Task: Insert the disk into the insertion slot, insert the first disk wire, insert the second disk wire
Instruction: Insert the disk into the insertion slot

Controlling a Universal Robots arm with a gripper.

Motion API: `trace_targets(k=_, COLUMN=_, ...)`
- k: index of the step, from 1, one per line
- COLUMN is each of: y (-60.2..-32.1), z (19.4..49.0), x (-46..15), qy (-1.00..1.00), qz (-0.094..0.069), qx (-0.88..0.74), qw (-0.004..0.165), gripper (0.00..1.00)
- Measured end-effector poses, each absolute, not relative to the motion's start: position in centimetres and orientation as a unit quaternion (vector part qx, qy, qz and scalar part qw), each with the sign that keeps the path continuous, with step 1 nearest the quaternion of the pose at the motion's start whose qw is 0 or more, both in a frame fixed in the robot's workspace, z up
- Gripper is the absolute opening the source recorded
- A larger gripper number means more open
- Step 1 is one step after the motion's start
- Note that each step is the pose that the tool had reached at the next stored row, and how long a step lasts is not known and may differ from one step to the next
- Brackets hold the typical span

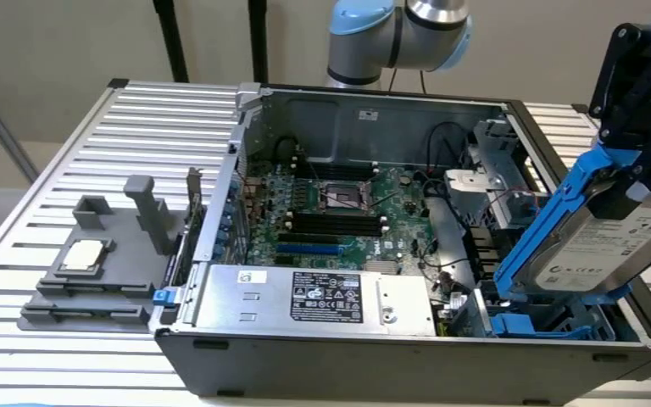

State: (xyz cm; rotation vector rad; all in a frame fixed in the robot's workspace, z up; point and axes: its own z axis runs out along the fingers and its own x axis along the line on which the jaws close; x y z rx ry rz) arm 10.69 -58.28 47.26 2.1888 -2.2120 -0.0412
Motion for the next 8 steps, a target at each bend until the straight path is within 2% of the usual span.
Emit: trace_targets(k=8, y=-58.7, z=46.0, x=10.6, qy=-0.707, qz=-0.016, qx=0.707, qw=0.012, gripper=0.32)
